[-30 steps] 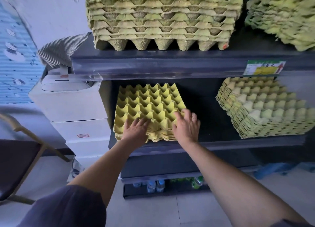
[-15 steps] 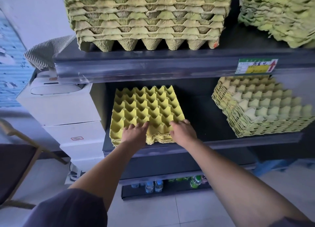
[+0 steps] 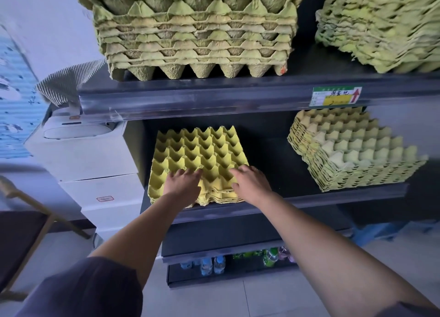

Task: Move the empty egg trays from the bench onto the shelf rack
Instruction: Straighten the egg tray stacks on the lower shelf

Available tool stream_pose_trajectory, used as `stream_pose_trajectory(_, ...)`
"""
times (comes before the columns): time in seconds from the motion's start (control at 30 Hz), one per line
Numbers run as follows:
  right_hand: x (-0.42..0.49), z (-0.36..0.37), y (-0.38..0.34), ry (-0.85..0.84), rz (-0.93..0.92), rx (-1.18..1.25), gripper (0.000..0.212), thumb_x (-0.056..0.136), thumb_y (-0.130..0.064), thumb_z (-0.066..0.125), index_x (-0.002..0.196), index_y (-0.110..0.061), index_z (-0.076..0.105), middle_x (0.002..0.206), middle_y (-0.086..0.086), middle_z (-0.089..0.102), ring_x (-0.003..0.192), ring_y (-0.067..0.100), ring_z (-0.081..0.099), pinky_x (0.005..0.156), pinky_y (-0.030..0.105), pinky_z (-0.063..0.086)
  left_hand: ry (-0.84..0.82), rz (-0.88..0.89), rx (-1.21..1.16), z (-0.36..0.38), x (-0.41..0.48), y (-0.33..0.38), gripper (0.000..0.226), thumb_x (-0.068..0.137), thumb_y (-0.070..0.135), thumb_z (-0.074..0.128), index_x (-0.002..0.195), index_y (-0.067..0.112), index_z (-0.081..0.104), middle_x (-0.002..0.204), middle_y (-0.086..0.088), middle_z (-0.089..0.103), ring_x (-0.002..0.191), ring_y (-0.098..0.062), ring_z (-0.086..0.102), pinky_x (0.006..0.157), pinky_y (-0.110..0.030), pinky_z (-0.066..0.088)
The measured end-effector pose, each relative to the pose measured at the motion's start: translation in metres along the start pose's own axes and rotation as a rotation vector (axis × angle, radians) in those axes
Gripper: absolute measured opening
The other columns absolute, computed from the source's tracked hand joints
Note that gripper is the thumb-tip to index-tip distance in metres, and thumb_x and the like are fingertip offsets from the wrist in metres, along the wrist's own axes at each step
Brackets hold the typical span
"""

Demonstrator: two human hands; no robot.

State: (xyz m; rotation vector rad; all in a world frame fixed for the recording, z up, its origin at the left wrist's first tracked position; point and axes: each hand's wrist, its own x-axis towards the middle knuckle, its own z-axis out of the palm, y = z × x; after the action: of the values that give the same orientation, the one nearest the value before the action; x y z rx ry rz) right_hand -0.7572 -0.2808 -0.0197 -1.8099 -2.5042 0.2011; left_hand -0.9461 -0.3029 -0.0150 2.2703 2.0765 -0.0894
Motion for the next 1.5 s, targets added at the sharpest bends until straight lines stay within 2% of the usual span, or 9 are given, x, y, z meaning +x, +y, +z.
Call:
stream_pose_trajectory(0.3, -0.013, -0.042, -0.005, 0.313, -0.105, 0.032, 0.033, 0.098, -0.036, 0.042, 0.124, -0.019, 0.056, 0.117, 0.002, 0.062, 0.105, 0.025, 0.054, 0.081, 0.036, 0.048, 0.233, 0.096, -0.042, -0.054, -0.009, 0.017, 0.036, 0.097, 0.033, 0.04, 0.133, 0.029, 0.043, 0.135, 0.002, 0.051, 0.126, -0.02, 0.043, 0.102, -0.038, 0.033)
stream_pose_trajectory(0.47, -0.019, -0.08, -0.004, 0.54, -0.195, 0.073, 0.024, 0.095, -0.028, 0.05, 0.108, -0.014, 0.065, 0.102, 0.005, 0.067, 0.093, 0.029, 0.059, 0.074, 0.037, 0.046, 0.422, 0.154, -0.065, -0.094, -0.018, 0.033, 0.031, 0.096, 0.028, 0.042, 0.126, 0.025, 0.051, 0.128, 0.001, 0.056, 0.121, -0.021, 0.048, 0.097, -0.035, 0.037)
stream_pose_trajectory(0.63, -0.031, -0.12, 0.009, 0.71, -0.281, 0.095, 0.016, 0.092, -0.022, 0.054, 0.097, -0.011, 0.064, 0.091, 0.005, 0.065, 0.085, 0.028, 0.059, 0.067, 0.035, 0.046, 0.639, 0.223, -0.09, -0.135, -0.026, 0.061, 0.022, 0.095, 0.021, 0.044, 0.111, 0.014, 0.057, 0.102, -0.007, 0.067, 0.093, -0.031, 0.062, 0.072, -0.035, 0.044)
stream_pose_trajectory(0.87, -0.053, -0.158, 0.034, 0.915, -0.381, 0.102, 0.03, 0.089, -0.028, 0.041, 0.091, -0.013, 0.066, 0.083, 0.001, 0.066, 0.076, 0.023, 0.063, 0.056, 0.032, 0.051, 0.84, 0.276, -0.117, -0.17, -0.046, 0.095, 0.021, 0.095, 0.02, 0.044, 0.109, 0.012, 0.056, 0.1, -0.007, 0.065, 0.081, -0.031, 0.064, 0.058, -0.037, 0.048)
stream_pose_trajectory(0.97, -0.054, -0.174, 0.046, 1.001, -0.404, 0.08, 0.03, 0.089, -0.027, 0.043, 0.094, -0.011, 0.067, 0.085, 0.004, 0.064, 0.078, 0.025, 0.061, 0.059, 0.033, 0.051, 0.974, 0.34, -0.028, -0.197, -0.046, 0.109, 0.024, 0.084, 0.01, 0.058, 0.108, 0.009, 0.058, 0.094, -0.011, 0.063, 0.082, -0.033, 0.061, 0.063, -0.04, 0.049)
stream_pose_trajectory(1.1, -0.051, -0.204, 0.052, 1.04, -0.408, 0.035, 0.027, 0.087, -0.026, 0.05, 0.104, -0.011, 0.065, 0.098, 0.007, 0.061, 0.084, 0.029, 0.057, 0.064, 0.038, 0.052, 1.09, 0.188, 0.115, -0.226, -0.038, 0.12, 0.048, 0.073, 0.012, 0.071, 0.118, 0.014, 0.054, 0.109, -0.015, 0.058, 0.096, -0.037, 0.057, 0.079, -0.046, 0.046)
stream_pose_trajectory(1.27, -0.044, -0.247, 0.04, 0.981, -0.383, 0.01, 0.039, 0.08, -0.017, 0.067, 0.118, -0.01, 0.058, 0.118, 0.011, 0.056, 0.096, 0.033, 0.056, 0.072, 0.045, 0.053, 0.975, 0.05, 0.158, -0.257, -0.028, 0.128, 0.072, 0.081, 0.017, 0.064, 0.144, 0.023, 0.027, 0.146, -0.012, 0.029, 0.137, -0.032, 0.023, 0.11, -0.048, 0.017)
stream_pose_trajectory(1.37, -0.033, -0.267, 0.026, 0.855, -0.349, 0.025, 0.058, 0.089, -0.019, 0.058, 0.142, -0.014, 0.035, 0.146, 0.008, 0.033, 0.12, 0.033, 0.045, 0.092, 0.042, 0.047, 0.878, -0.066, 0.151, -0.268, -0.017, 0.12, 0.081, 0.089, 0.027, 0.057, 0.149, 0.025, 0.003, 0.156, -0.008, 0.006, 0.144, -0.026, 0.0, 0.115, -0.046, 0.001)
stream_pose_trajectory(1.5, -0.015, -0.284, 0.01, 0.74, -0.295, 0.086, 0.07, 0.094, -0.014, 0.05, 0.151, -0.019, 0.011, 0.158, 0.005, 0.007, 0.135, 0.033, 0.03, 0.103, 0.041, 0.042, 0.809, -0.106, 0.196, -0.28, -0.005, 0.106, 0.082, 0.09, 0.036, 0.055, 0.149, 0.025, -0.001, 0.157, -0.006, -0.003, 0.144, -0.027, -0.007, 0.114, -0.047, -0.004)
